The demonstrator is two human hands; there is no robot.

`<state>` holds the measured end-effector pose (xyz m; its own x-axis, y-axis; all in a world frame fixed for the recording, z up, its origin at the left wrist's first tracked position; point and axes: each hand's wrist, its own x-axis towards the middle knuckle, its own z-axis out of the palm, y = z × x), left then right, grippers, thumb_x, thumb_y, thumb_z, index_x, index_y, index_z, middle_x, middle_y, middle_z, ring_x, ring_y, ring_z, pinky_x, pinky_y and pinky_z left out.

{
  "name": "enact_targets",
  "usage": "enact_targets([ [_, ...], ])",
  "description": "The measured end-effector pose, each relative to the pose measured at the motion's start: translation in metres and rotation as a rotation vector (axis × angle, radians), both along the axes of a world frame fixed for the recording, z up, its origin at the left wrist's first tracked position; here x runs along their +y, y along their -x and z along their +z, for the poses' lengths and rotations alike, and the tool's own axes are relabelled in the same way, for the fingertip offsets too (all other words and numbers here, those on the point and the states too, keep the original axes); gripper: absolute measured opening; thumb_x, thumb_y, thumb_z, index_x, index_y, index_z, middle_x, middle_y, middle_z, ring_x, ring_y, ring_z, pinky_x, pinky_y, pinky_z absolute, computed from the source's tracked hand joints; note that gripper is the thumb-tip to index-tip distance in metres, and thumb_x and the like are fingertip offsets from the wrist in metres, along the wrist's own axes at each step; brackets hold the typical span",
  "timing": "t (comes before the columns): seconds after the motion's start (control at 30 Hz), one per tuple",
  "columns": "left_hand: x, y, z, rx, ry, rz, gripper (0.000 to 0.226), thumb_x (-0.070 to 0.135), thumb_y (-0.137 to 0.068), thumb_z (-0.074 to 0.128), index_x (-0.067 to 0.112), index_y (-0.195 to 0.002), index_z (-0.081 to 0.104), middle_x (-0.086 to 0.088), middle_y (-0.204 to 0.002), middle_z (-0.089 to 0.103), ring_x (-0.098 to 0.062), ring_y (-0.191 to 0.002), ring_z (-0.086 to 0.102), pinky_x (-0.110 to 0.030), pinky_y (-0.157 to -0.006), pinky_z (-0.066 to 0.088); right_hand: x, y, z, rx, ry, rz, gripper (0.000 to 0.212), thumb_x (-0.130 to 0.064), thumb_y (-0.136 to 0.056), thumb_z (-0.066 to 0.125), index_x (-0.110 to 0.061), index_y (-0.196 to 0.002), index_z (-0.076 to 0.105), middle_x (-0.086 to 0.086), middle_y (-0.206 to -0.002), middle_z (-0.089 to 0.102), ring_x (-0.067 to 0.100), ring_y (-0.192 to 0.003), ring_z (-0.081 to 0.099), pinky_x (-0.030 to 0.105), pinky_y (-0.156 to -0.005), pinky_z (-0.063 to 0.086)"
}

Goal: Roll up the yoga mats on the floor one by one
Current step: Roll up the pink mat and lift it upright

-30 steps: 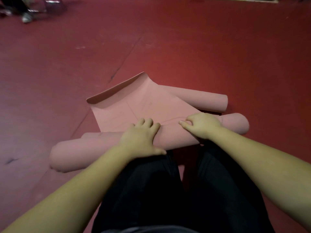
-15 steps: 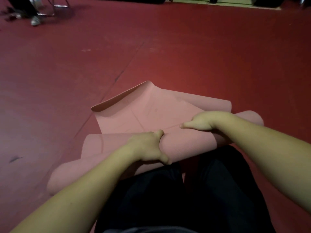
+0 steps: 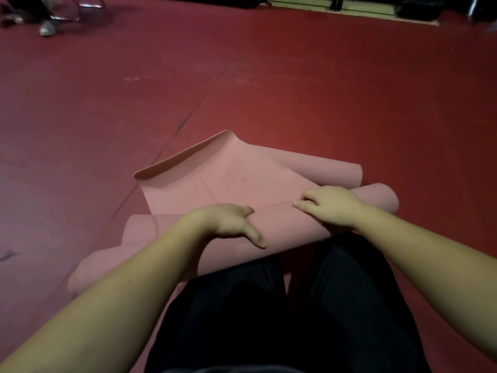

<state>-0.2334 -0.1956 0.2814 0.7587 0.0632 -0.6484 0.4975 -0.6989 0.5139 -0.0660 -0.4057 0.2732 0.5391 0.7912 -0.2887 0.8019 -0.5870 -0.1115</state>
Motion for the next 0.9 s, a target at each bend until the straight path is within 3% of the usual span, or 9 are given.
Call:
enact_targets([
  [0.07,0.001,0.000,-0.002,-0.003,0.010,0.004,0.086,0.063,-0.051,0.080,0.027,-0.126,0.058,0.008,-0.119,0.065,-0.018,-0.110,0.058,-0.036,-0.104,0.043,-0.001,0.004,-0.001,-0.030,-0.001,-0.007,0.058,-0.070,-0.092,0.028,-0.027,-0.102,0.065,-0.004,-0.108,0.066,0.023,-0.103,0.060,0.036,-0.081,0.049],
  [0.17,0.001,0.000,-0.003,-0.009,0.025,0.012,0.086,0.061,-0.053,0.081,0.025,-0.128,0.058,0.006,-0.123,0.064,-0.018,-0.112,0.057,-0.035,-0.104,0.043,0.002,0.007,0.001,-0.058,-0.001,-0.049,0.055,-0.067,-0.095,0.030,-0.025,-0.098,0.066,0.000,-0.104,0.067,0.026,-0.101,0.060,0.034,-0.074,0.044],
  [0.27,-0.002,0.005,0.004,-0.099,-0.057,-0.011,0.080,0.059,-0.064,0.081,0.025,-0.132,0.055,0.001,-0.126,0.051,-0.019,-0.114,0.051,-0.034,-0.103,0.041,0.008,0.006,0.001,-0.049,0.002,-0.078,0.055,-0.065,-0.096,0.030,-0.025,-0.094,0.067,0.004,-0.098,0.067,0.028,-0.097,0.061,0.033,-0.071,0.042],
  [0.33,-0.010,0.013,0.011,-0.262,-0.201,-0.031,0.080,0.058,-0.070,0.078,0.027,-0.137,0.047,0.002,-0.125,0.041,-0.017,-0.116,0.045,-0.034,-0.098,0.041,0.011,0.004,-0.001,-0.028,0.003,-0.092,0.058,-0.066,-0.095,0.028,-0.025,-0.092,0.068,0.004,-0.096,0.067,0.028,-0.095,0.061,0.034,-0.073,0.046],
  [0.43,-0.032,0.033,0.010,-0.483,-0.555,-0.131,0.075,0.064,-0.074,0.064,0.028,-0.136,0.042,0.000,-0.125,0.042,-0.022,-0.120,0.043,-0.040,-0.091,0.044,0.015,0.000,0.000,0.005,0.033,-0.115,0.061,-0.067,-0.095,0.027,-0.025,-0.097,0.071,0.007,-0.098,0.067,0.028,-0.094,0.060,0.036,-0.075,0.047],
  [0.53,-0.062,0.046,-0.007,-0.421,-0.865,-0.193,0.106,0.074,-0.062,0.068,0.019,-0.143,0.029,-0.008,-0.132,0.042,-0.032,-0.117,0.044,-0.048,-0.095,0.039,0.020,-0.002,0.002,0.034,0.084,-0.119,0.064,-0.067,-0.095,0.026,-0.024,-0.104,0.071,0.010,-0.105,0.067,0.029,-0.096,0.059,0.036,-0.077,0.047],
  [0.6,-0.069,0.045,-0.015,-0.386,-0.948,-0.168,0.114,0.069,-0.062,0.075,0.015,-0.147,0.020,-0.012,-0.135,0.042,-0.033,-0.116,0.045,-0.051,-0.097,0.035,0.025,-0.003,0.006,0.057,0.122,-0.119,0.066,-0.067,-0.096,0.026,-0.021,-0.108,0.071,0.012,-0.111,0.066,0.030,-0.101,0.058,0.037,-0.079,0.045],
  [0.77,-0.041,0.030,-0.003,-0.372,-0.788,-0.168,0.101,0.066,-0.069,0.071,0.020,-0.146,0.024,-0.009,-0.133,0.046,-0.032,-0.118,0.047,-0.046,-0.091,0.043,0.039,-0.008,0.022,0.158,0.184,-0.171,0.072,-0.067,-0.096,0.029,-0.013,-0.131,0.061,0.015,-0.141,0.053,0.031,-0.124,0.052,0.037,-0.099,0.037],
  [0.9,-0.030,0.028,0.018,-0.296,-0.571,-0.142,0.094,0.070,-0.061,0.076,0.025,-0.134,0.038,-0.005,-0.122,0.056,-0.029,-0.110,0.055,-0.039,-0.081,0.048,0.050,-0.012,0.038,0.308,0.256,-0.192,0.063,-0.057,-0.098,0.040,-0.014,-0.143,0.049,0.011,-0.153,0.041,0.027,-0.135,0.042,0.033,-0.104,0.030],
])
